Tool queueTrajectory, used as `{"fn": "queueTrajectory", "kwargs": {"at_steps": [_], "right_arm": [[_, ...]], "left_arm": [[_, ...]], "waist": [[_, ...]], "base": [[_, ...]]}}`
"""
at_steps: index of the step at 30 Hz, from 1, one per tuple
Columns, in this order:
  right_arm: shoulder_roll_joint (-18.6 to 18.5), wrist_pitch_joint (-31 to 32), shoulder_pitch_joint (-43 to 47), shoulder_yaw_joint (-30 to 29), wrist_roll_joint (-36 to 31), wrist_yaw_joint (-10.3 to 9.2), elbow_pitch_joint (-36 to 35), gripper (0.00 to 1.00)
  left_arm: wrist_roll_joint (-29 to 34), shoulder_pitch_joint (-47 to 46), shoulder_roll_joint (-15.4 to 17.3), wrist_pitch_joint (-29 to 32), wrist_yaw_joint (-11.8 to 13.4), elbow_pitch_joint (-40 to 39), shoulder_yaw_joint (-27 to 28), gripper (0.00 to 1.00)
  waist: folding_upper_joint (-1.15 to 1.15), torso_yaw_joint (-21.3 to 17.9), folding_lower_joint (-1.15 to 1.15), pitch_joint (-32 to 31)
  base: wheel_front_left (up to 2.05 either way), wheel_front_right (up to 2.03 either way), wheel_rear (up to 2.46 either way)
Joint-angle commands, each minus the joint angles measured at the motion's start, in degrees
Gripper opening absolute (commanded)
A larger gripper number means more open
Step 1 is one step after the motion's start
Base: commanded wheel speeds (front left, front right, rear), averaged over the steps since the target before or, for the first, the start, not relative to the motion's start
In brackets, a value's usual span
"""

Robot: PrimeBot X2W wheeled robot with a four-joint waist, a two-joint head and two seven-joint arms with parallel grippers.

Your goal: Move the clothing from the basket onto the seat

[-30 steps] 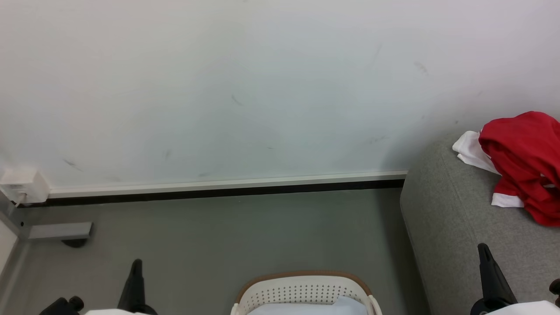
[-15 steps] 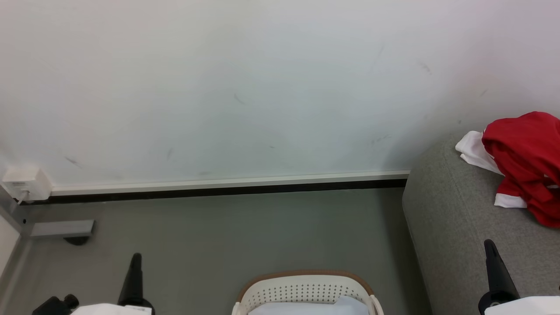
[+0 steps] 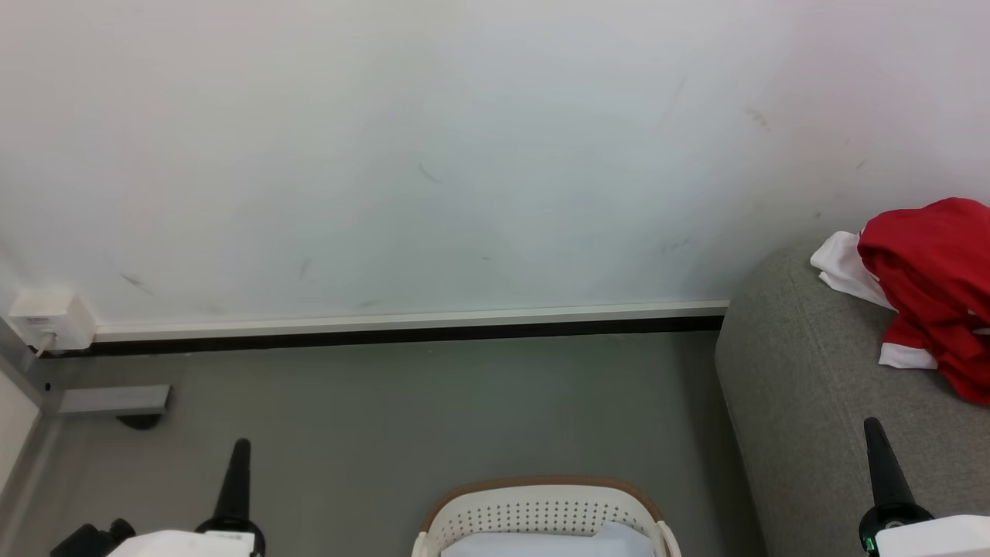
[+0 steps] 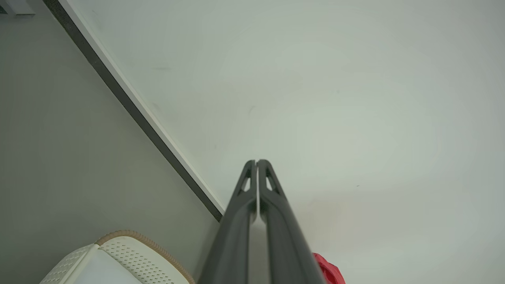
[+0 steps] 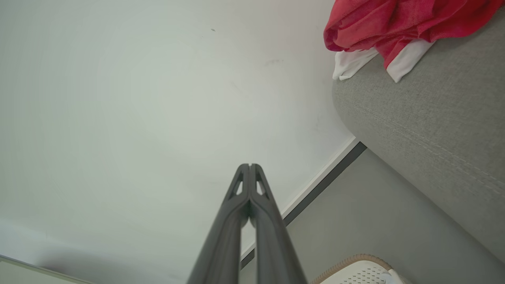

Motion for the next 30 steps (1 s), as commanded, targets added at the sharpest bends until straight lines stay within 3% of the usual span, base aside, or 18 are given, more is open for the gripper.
{"fn": "queueTrajectory", "kwargs": {"at_steps": [1, 30], "right_arm": [[-0.14, 0.24, -1.09, -0.45, 1.48, -0.06, -0.25, 0.0], [0.28, 3.15, -2.01, -2.16, 15.72, -0.09, 0.21, 0.0]], "left_arm": [[-1.42, -1.28, 0.53, 0.36, 0.01, -0.79, 0.33, 0.0], [-15.92, -2.17, 0.63, 4.28, -0.12, -1.97, 0.92, 0.0]], "waist": [[0.0, 0.04, 0.0, 0.02], [0.0, 0.87, 0.0, 0.41]], "base": [[0.0, 0.0, 0.0], [0.0, 0.0, 0.0]]}}
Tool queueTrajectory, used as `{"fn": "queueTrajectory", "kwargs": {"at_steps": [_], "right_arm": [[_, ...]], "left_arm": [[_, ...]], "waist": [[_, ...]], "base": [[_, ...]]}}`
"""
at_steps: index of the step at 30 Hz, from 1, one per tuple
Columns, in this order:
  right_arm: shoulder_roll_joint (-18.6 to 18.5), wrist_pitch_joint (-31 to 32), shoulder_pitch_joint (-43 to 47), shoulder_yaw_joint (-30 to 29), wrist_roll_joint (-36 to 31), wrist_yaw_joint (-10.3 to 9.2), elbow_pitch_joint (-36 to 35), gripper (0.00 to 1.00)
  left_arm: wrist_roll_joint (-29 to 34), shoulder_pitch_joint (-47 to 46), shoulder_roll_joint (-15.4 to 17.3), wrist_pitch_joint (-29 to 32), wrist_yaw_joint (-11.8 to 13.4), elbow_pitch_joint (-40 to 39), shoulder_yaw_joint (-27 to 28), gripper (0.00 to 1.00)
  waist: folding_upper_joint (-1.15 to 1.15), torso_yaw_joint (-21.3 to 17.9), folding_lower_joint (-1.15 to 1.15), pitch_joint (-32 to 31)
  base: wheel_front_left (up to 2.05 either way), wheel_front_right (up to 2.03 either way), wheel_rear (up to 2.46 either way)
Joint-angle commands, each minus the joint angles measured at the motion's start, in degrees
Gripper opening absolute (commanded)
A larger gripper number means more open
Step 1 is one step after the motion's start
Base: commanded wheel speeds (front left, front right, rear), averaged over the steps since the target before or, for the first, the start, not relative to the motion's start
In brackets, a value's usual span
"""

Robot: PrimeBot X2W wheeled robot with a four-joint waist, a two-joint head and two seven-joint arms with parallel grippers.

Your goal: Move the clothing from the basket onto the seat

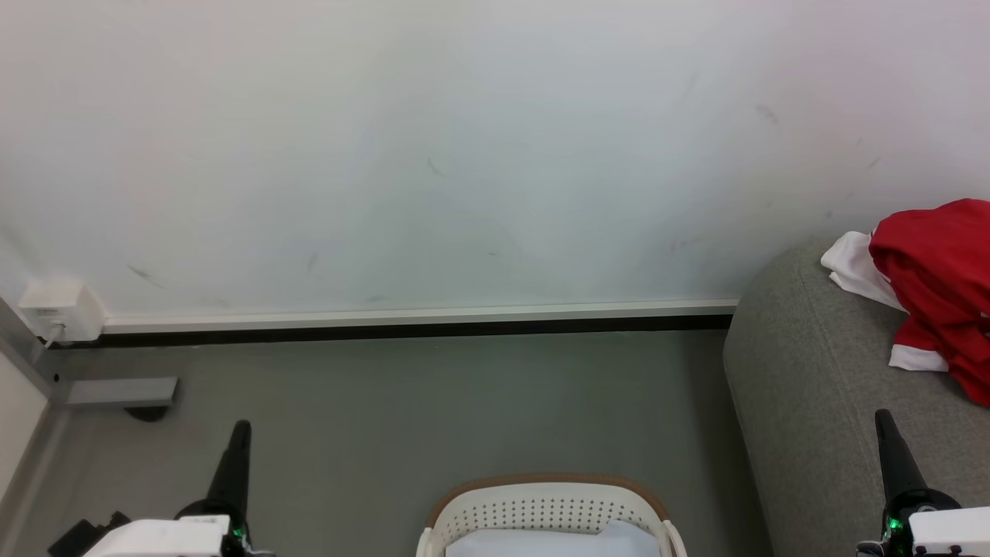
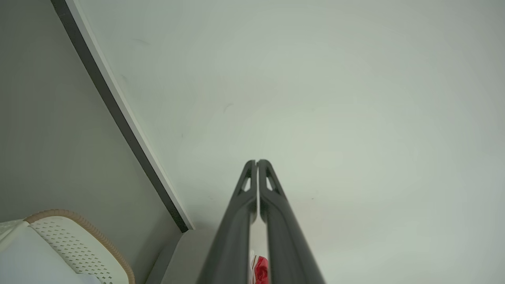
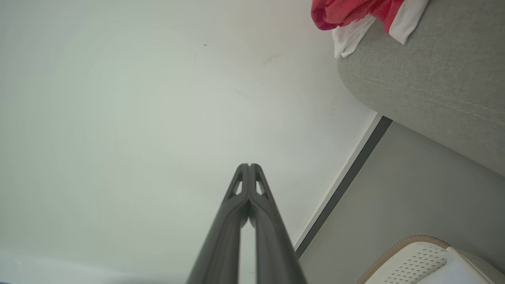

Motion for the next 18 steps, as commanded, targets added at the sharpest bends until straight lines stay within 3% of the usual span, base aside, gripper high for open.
{"fn": "queueTrajectory", "kwargs": {"at_steps": [1, 18], "right_arm": [[-0.05, 0.4, -0.77, -0.38, 1.34, -0.09, -0.02, 0.0], [-0.02, 1.58, -1.3, -1.0, 8.07, -0.11, 0.16, 0.0]], "left_arm": [[-1.54, -0.96, 0.51, 0.43, -0.12, -0.56, 0.27, 0.0], [-8.08, -1.29, 0.55, 2.17, -0.18, -1.07, 0.53, 0.0]], "waist": [[0.0, 0.05, 0.0, 0.02], [0.0, 0.51, 0.0, 0.24]], "base": [[0.0, 0.0, 0.0], [0.0, 0.0, 0.0]]}}
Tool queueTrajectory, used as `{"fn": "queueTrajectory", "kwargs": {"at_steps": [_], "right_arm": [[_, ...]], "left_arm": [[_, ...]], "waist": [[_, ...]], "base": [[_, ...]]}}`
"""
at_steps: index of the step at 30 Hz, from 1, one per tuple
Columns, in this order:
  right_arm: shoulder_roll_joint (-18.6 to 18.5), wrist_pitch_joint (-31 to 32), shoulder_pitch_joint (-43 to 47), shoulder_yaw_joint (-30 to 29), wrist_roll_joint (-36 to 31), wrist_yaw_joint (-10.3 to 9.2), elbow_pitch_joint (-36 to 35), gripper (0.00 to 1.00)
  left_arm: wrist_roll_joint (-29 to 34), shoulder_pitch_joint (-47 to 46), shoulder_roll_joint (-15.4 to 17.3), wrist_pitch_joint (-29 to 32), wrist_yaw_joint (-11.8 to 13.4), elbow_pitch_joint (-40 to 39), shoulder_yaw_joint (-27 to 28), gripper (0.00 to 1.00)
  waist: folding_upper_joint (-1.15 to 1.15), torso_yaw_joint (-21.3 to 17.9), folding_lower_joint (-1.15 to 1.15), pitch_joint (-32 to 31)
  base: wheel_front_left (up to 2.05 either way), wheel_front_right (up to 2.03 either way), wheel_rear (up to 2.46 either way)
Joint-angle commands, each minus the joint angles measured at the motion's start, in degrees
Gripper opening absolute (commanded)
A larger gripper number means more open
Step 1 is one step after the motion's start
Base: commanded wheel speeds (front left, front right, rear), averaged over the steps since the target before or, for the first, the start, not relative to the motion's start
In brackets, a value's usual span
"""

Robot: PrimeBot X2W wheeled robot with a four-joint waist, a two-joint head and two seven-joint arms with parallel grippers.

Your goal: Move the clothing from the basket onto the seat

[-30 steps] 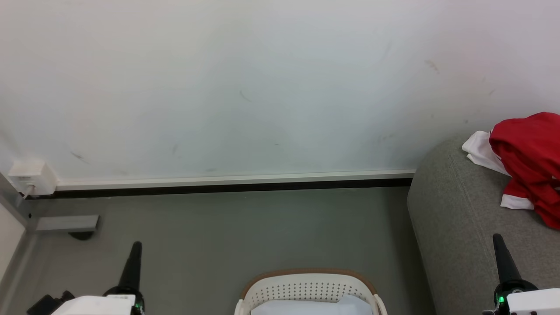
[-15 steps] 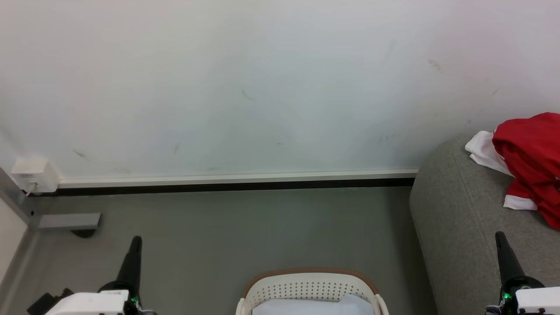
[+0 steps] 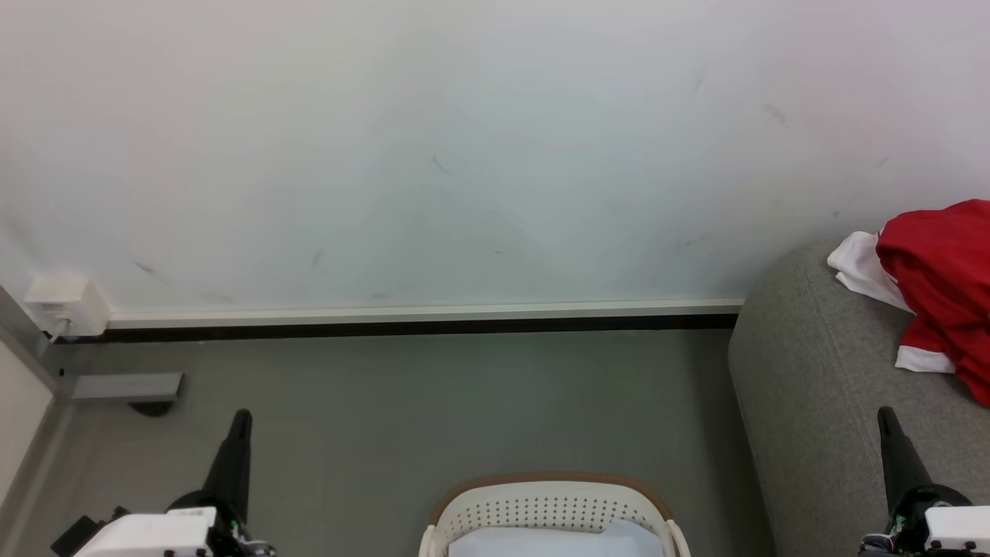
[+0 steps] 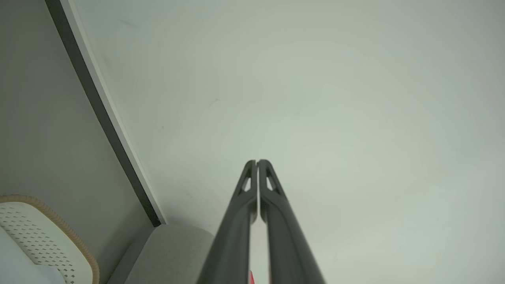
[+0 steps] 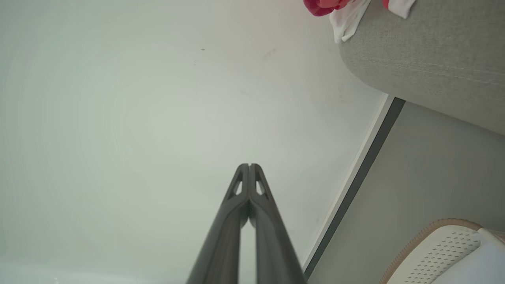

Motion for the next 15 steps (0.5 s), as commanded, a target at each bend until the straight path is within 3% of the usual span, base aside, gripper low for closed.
{"fn": "queueTrajectory", "kwargs": {"at_steps": [1, 15], "right_arm": [[-0.05, 0.21, -0.86, -0.38, 0.77, -0.11, 0.04, 0.0], [-0.25, 0.68, -0.89, -0.44, 4.73, -0.12, 0.13, 0.0]], "left_arm": [[-1.13, -0.66, 0.49, 0.19, -0.18, -0.36, 0.22, 0.0], [-4.89, -0.81, 0.49, 1.28, -0.21, -0.63, 0.37, 0.0]], "waist": [[0.0, 0.03, 0.0, 0.01], [0.0, 0.32, 0.0, 0.15]], "base": [[0.0, 0.0, 0.0], [0.0, 0.0, 0.0]]}}
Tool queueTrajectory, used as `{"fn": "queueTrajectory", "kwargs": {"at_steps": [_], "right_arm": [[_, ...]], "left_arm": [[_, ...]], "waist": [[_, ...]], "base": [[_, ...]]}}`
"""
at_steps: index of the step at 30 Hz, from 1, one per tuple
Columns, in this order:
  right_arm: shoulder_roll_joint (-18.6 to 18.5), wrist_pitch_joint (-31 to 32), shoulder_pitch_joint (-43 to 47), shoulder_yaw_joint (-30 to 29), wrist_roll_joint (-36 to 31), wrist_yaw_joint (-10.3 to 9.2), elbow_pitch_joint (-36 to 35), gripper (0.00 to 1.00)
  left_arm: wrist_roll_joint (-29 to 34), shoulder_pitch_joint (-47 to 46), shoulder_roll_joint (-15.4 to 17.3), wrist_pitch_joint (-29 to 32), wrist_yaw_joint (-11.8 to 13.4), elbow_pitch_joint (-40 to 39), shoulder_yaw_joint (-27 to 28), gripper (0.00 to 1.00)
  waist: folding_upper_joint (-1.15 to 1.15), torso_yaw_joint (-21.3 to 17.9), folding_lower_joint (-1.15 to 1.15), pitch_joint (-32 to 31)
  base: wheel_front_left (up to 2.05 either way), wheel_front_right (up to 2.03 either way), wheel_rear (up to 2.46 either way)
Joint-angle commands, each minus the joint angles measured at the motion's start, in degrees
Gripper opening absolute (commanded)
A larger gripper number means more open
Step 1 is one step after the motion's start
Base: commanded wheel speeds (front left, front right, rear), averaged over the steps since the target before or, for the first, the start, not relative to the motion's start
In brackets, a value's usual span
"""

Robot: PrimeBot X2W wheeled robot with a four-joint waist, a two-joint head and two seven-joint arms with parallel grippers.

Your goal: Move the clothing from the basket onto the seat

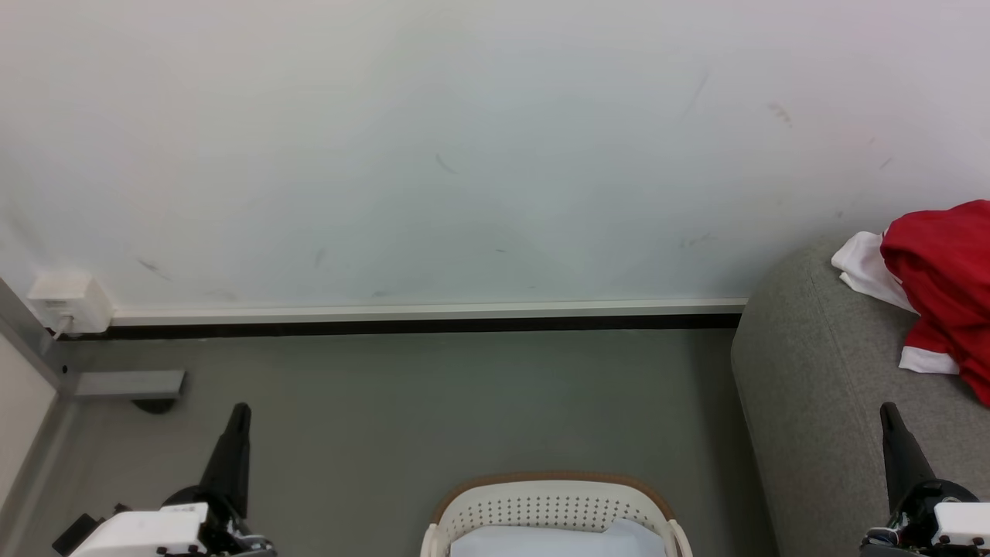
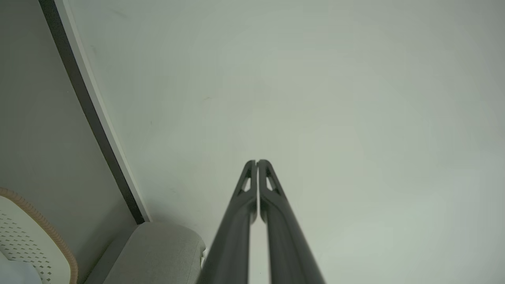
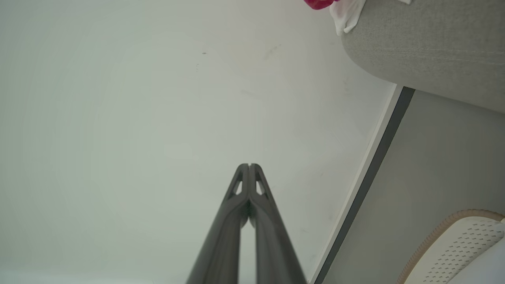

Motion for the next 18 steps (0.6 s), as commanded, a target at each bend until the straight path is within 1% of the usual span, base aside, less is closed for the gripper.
{"fn": "queueTrajectory", "kwargs": {"at_steps": [1, 18], "right_arm": [[-0.25, 0.01, -0.34, -0.1, 0.37, -0.12, 0.09, 0.0], [-0.72, -0.5, -0.29, 0.49, 0.92, -0.12, -0.04, 0.0]], "left_arm": [[-0.74, -0.42, 0.42, 0.27, -0.2, -0.2, 0.19, 0.0], [-0.74, -0.41, 0.41, 0.27, -0.19, -0.2, 0.18, 0.0]], "waist": [[0.0, 0.0, 0.0, 0.0], [0.0, 0.0, 0.0, 0.0]], "base": [[0.0, 0.0, 0.0], [0.0, 0.0, 0.0]]}}
